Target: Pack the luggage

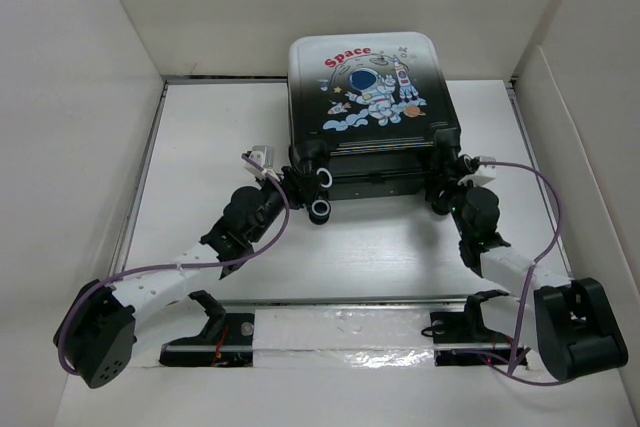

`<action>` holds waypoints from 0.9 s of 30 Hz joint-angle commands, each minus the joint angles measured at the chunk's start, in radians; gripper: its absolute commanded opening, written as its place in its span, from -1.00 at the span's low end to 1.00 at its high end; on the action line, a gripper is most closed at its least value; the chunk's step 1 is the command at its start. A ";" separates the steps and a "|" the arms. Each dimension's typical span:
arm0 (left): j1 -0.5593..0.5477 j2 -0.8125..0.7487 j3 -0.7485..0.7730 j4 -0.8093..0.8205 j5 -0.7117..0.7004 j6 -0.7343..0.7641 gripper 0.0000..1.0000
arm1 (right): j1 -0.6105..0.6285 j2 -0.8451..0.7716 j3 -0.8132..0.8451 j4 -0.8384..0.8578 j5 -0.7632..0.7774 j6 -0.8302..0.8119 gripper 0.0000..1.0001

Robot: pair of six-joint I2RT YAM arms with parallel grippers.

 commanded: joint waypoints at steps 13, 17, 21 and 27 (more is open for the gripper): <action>-0.011 -0.059 -0.022 0.115 0.135 0.033 -1.00 | -0.011 0.220 0.079 0.298 -0.139 -0.029 -0.27; -0.011 -0.063 -0.023 0.118 0.131 0.031 -1.00 | -0.011 0.238 0.075 0.337 -0.142 -0.032 -0.09; -0.011 -0.067 -0.026 0.120 0.126 0.030 -1.00 | -0.011 0.304 0.069 0.480 -0.188 -0.006 -0.52; -0.011 -0.083 -0.041 0.121 0.122 0.025 -1.00 | 0.010 0.382 0.044 0.694 -0.201 0.059 -0.89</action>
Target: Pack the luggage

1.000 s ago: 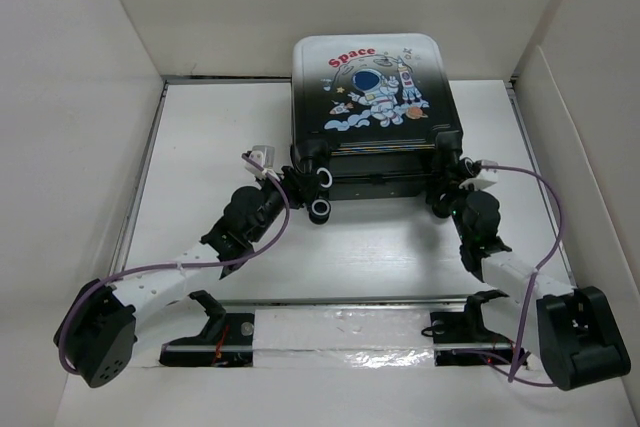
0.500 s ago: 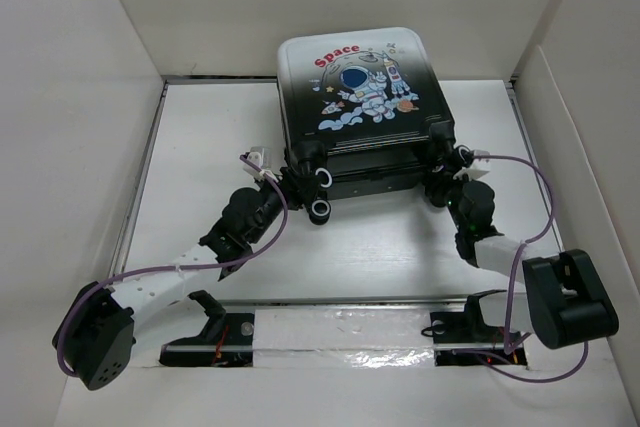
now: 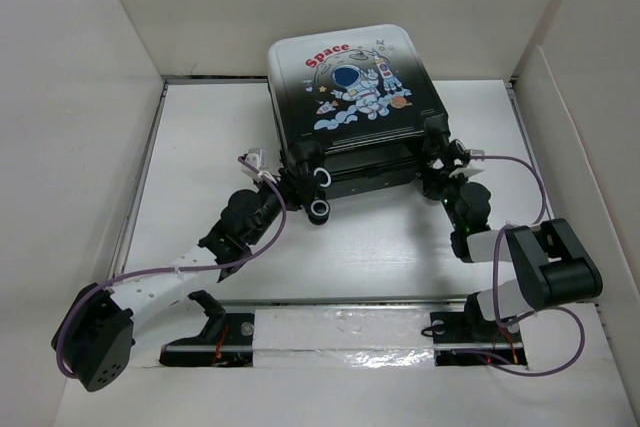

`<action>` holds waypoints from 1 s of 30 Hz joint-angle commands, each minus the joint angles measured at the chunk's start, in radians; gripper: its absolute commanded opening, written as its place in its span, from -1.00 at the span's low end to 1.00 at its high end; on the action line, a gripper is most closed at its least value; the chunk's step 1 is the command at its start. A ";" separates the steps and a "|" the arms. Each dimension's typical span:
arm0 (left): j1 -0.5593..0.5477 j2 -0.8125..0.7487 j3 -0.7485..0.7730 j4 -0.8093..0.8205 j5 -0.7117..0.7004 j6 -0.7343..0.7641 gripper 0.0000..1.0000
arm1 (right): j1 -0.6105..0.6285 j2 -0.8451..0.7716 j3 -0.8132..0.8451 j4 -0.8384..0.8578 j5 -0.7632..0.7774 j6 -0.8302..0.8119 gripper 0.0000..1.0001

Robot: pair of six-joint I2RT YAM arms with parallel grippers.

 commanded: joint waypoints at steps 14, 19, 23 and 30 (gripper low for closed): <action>-0.014 0.014 0.010 0.213 0.194 -0.010 -1.00 | 0.665 0.043 0.107 -0.024 0.461 -0.032 -1.00; -0.014 0.035 0.053 0.228 0.241 -0.043 -1.00 | 0.878 0.152 0.290 -0.121 0.463 -0.050 -1.00; -0.014 -0.006 0.074 0.206 0.263 -0.067 -1.00 | 0.984 0.248 0.396 -0.087 0.343 -0.014 -1.00; -0.014 -0.139 0.104 0.112 0.301 -0.115 -1.00 | 1.040 0.469 0.646 0.053 0.171 0.032 -1.00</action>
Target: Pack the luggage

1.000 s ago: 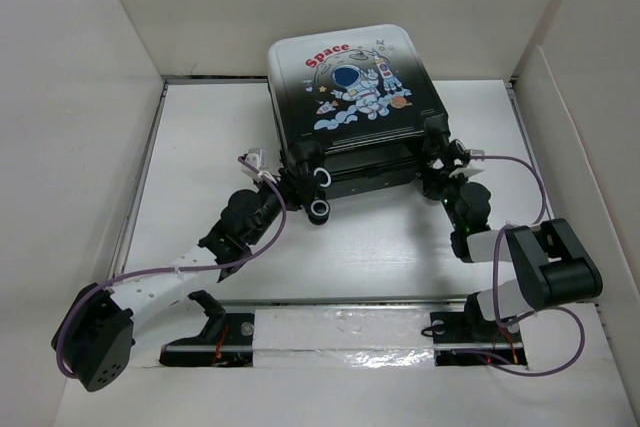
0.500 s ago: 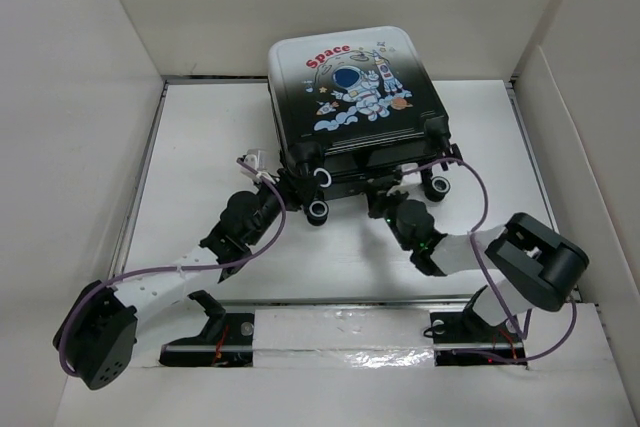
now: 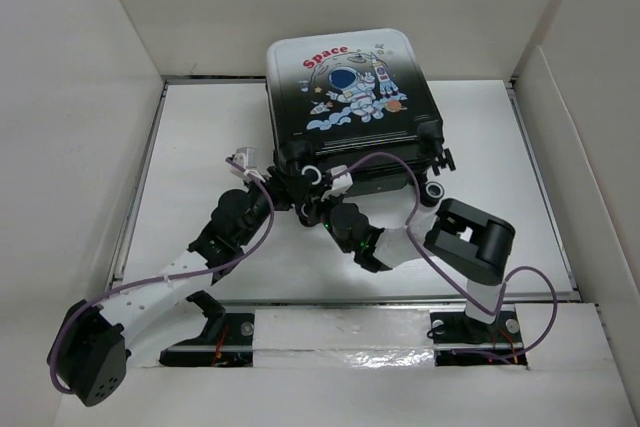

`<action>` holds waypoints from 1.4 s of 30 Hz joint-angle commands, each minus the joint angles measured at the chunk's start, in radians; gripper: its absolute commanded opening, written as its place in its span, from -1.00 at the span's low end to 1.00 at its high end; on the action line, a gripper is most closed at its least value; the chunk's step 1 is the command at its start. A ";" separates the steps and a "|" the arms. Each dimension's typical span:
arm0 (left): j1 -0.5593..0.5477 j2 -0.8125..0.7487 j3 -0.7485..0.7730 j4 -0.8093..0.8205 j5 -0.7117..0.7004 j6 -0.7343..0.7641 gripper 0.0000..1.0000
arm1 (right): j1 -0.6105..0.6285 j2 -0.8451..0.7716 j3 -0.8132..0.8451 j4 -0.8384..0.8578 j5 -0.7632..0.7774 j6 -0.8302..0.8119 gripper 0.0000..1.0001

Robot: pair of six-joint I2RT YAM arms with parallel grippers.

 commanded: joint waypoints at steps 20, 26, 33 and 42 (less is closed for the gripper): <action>-0.055 -0.013 0.047 0.563 0.327 -0.375 -1.00 | 0.132 0.167 -0.012 0.660 -0.381 0.234 -1.00; -0.079 0.020 0.037 0.656 0.272 -0.409 -1.00 | 0.161 0.189 0.233 0.523 -0.466 0.164 -1.00; -0.079 -0.071 0.040 0.569 0.223 -0.347 -1.00 | 0.230 0.172 0.198 0.589 -0.520 0.162 -1.00; -0.039 -0.253 -0.019 0.251 0.165 -0.248 -1.00 | 0.213 -0.055 -0.261 0.631 -0.201 0.185 -1.00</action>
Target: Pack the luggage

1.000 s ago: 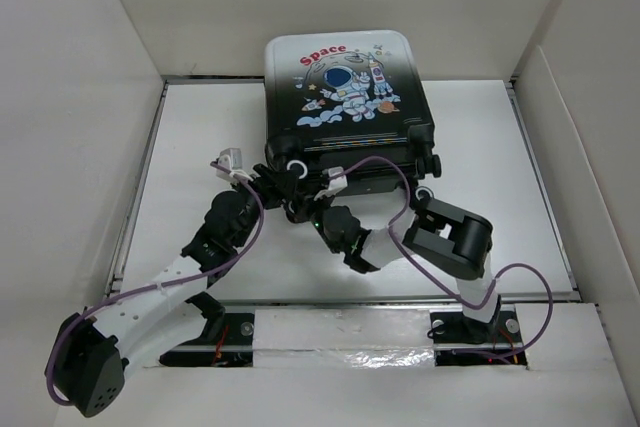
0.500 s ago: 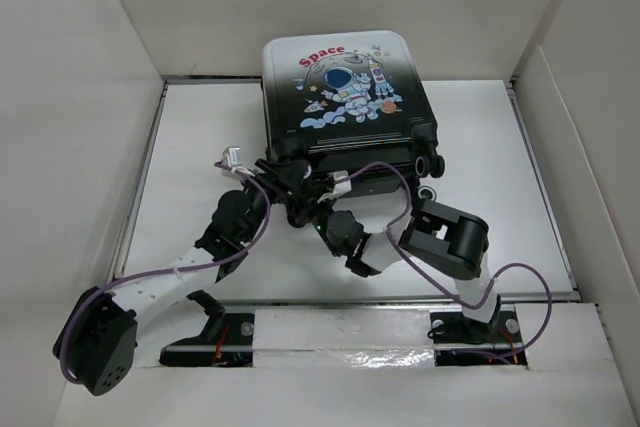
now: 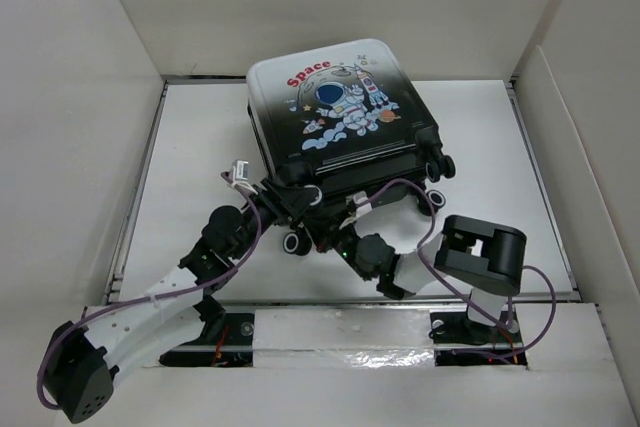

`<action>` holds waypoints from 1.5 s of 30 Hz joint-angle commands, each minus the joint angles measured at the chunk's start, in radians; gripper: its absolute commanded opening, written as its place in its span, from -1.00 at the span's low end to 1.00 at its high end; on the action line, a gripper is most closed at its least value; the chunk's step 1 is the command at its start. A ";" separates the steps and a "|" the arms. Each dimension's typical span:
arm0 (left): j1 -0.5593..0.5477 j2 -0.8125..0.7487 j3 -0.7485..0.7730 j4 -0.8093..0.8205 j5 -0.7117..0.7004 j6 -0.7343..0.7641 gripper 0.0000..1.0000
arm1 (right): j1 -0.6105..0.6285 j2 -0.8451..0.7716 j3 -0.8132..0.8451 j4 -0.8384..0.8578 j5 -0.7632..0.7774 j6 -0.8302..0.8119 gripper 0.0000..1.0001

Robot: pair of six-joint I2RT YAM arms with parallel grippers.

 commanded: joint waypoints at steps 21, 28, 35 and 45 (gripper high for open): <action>-0.017 0.101 0.024 0.272 0.146 0.140 -1.00 | -0.103 -0.824 -0.245 -0.969 0.105 -0.011 -1.00; -0.017 0.087 0.038 0.250 0.179 0.149 -1.00 | -0.104 -0.786 -0.254 -0.758 -0.127 -0.061 -0.55; -0.026 0.119 0.000 0.325 0.207 0.117 -1.00 | -0.082 -0.510 -0.136 -0.511 -0.202 -0.112 0.45; -0.037 0.101 -0.019 0.328 0.211 0.113 -1.00 | -0.073 -0.280 -0.062 -0.220 -0.102 -0.133 0.22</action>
